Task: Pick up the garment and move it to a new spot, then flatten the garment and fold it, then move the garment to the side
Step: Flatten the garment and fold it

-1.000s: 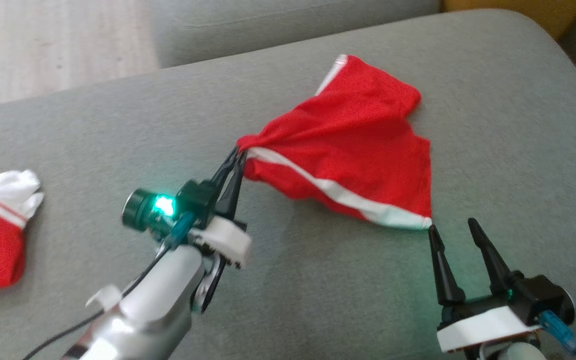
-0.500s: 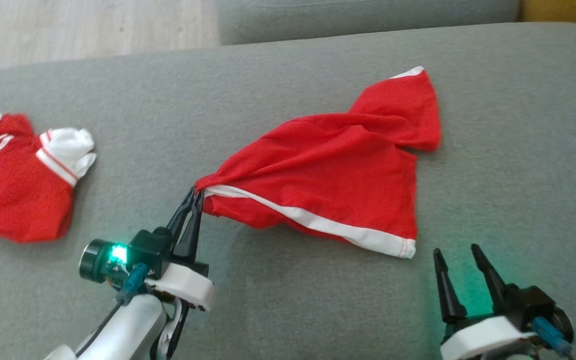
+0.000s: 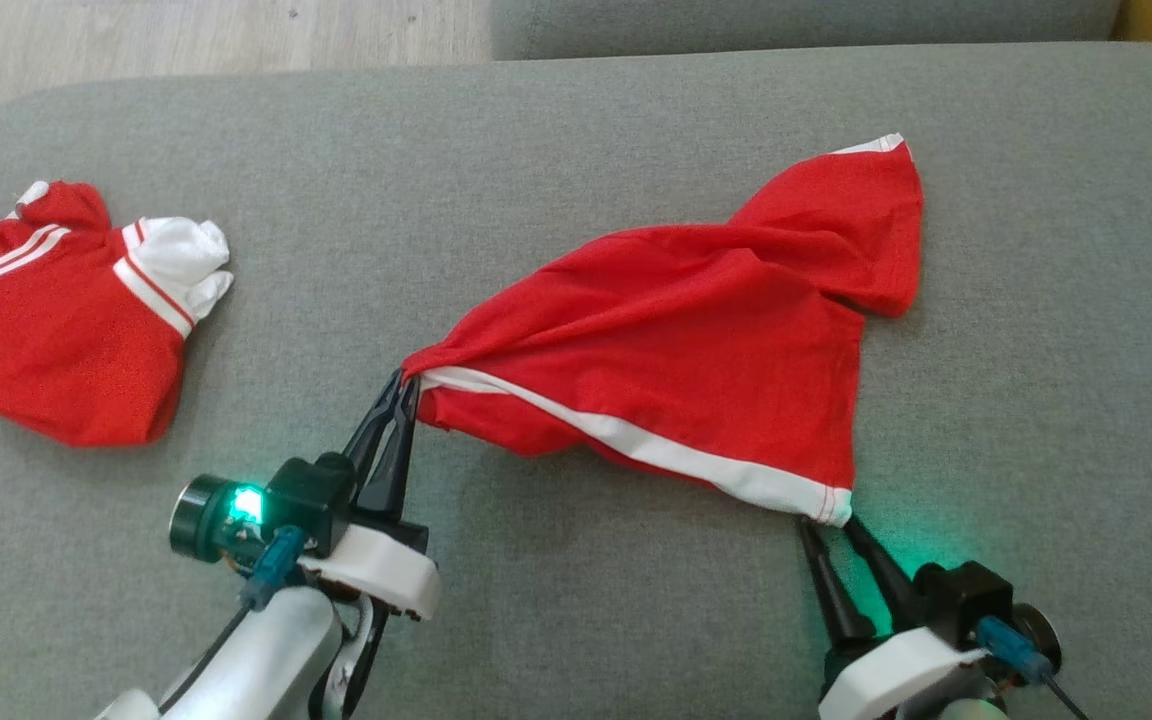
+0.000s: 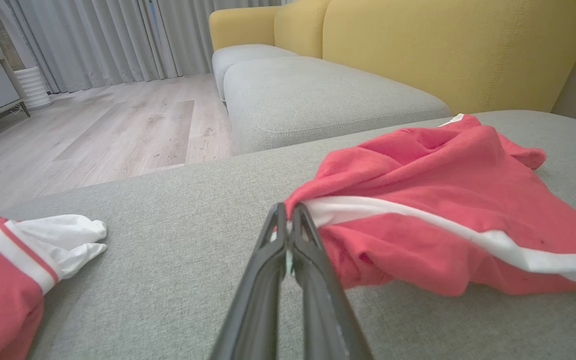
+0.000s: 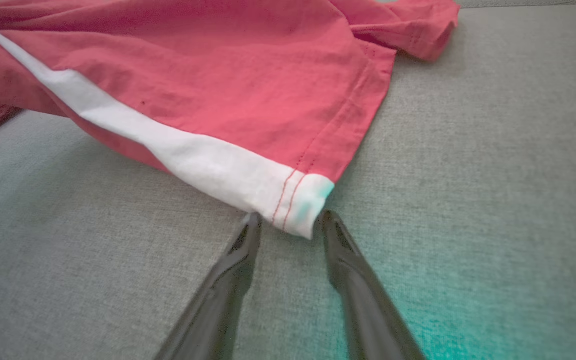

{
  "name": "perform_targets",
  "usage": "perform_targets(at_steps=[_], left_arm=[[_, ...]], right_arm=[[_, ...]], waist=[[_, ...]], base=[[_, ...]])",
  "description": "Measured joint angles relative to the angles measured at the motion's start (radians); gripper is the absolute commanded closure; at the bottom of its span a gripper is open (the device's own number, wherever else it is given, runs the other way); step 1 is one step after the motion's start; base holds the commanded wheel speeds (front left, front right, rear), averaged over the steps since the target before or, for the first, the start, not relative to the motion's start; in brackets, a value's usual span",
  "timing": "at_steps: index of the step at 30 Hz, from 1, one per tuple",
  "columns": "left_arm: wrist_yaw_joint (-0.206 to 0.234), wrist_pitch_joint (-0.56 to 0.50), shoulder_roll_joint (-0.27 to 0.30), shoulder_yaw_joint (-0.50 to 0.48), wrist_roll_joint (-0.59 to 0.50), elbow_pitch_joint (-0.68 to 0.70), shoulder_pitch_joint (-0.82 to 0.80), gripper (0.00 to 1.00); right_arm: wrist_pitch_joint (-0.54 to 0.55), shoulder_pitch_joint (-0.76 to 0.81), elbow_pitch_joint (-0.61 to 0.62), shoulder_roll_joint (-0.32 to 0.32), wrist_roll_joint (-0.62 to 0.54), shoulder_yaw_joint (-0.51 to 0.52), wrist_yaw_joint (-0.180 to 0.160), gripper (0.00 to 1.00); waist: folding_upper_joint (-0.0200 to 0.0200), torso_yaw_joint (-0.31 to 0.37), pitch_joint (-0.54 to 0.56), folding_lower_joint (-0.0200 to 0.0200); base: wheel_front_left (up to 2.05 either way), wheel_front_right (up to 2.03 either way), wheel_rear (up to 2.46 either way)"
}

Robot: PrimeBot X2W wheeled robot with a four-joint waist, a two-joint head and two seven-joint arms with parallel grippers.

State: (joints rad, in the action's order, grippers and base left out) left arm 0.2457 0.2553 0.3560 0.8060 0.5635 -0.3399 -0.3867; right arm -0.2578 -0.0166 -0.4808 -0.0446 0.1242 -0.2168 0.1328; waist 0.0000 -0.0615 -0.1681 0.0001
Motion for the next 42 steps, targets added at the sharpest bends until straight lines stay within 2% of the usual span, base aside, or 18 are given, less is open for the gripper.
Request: perform_targets(at_steps=[1, 2, 3, 10, 16, 20, 24, 28, 33, 36, 37, 42], left_arm=[[0.000, 0.000, -0.001, 0.000, 0.000, -0.001, 0.000, 1.00], [-0.001, 0.000, -0.001, 0.000, 0.000, -0.001, 0.000, 1.00], [-0.001, 0.000, -0.002, 0.000, 0.000, -0.002, 0.000, 1.00], [-0.009, 0.000, -0.001, 0.000, -0.006, -0.001, 0.000, 1.00], [-0.013, 0.000, 0.034, -0.002, -0.074, 0.091, -0.033, 1.00], [-0.047, -0.048, 0.065, -0.002, -0.100, 0.173, -0.150, 1.00], [-0.088, -0.127, 0.079, -0.017, -0.124, 0.223, -0.328, 1.00], [-0.157, -0.235, 0.073, -0.033, -0.109, 0.198, -0.519, 1.00], [-0.257, -0.310, 0.023, -0.047, -0.075, 0.041, -0.749, 1.00], [-0.297, -0.294, -0.002, -0.050, -0.099, -0.075, -0.885, 1.00], [-0.297, -0.294, -0.002, -0.050, -0.099, -0.075, -0.885, 1.00], [-0.307, -0.173, -0.032, -0.064, -0.173, -0.246, -1.080, 1.00]], right_arm=[[0.000, -0.002, -0.003, 0.000, 0.003, -0.003, 0.000, 0.71], [0.000, -0.005, -0.006, -0.001, 0.004, -0.008, 0.000, 0.96], [0.000, -0.010, -0.008, -0.001, 0.004, -0.012, 0.000, 1.00], [0.000, -0.018, 0.040, -0.006, -0.004, -0.022, 0.000, 1.00], [0.002, -0.022, 0.283, -0.012, -0.028, 0.068, 0.000, 1.00], [0.002, -0.094, 0.419, -0.053, -0.023, 0.089, 0.000, 1.00], [0.002, -0.274, 0.482, -0.128, -0.012, 0.151, 0.000, 1.00], [0.013, -0.497, 0.467, -0.219, -0.011, 0.195, 0.000, 1.00], [0.070, -0.750, 0.357, -0.260, 0.039, 0.182, 0.000, 1.00], [0.073, -0.896, 0.231, -0.286, 0.061, 0.142, 0.000, 1.00], [0.073, -0.896, 0.231, -0.286, 0.061, 0.142, 0.000, 1.00], [0.030, -1.131, 0.056, -0.296, 0.073, 0.105, 0.000, 1.00]], waist=[[0.0000, 0.000, 0.001, 0.0000], [0.0000, 0.001, 0.002, 0.0000], [0.0000, 0.002, 0.004, 0.0000], [0.0000, 0.021, 0.027, -0.0001], [0.0000, 0.052, 0.052, -0.0001], [0.0000, 0.075, 0.061, -0.0001], [0.0000, 0.085, 0.050, -0.0001], [0.0000, 0.084, 0.016, -0.0001], [0.0000, 0.077, -0.055, 0.0000], [0.0000, 0.075, -0.109, 0.0002], [0.0000, 0.075, -0.109, 0.0002], [-0.0001, 0.076, -0.199, 0.0003]], base=[[0.00, 0.00, 0.00], [0.00, 0.00, 0.00], [0.00, 0.00, 0.00], [0.00, 0.00, 0.00], [0.00, 0.00, 0.00], [0.00, 0.00, 0.00], [0.00, 0.00, 0.00], [0.00, 0.00, 0.00], [0.00, 0.00, 0.00], [0.00, 0.00, 0.00], [0.00, 0.00, 0.00], [0.00, 0.00, 0.00]])
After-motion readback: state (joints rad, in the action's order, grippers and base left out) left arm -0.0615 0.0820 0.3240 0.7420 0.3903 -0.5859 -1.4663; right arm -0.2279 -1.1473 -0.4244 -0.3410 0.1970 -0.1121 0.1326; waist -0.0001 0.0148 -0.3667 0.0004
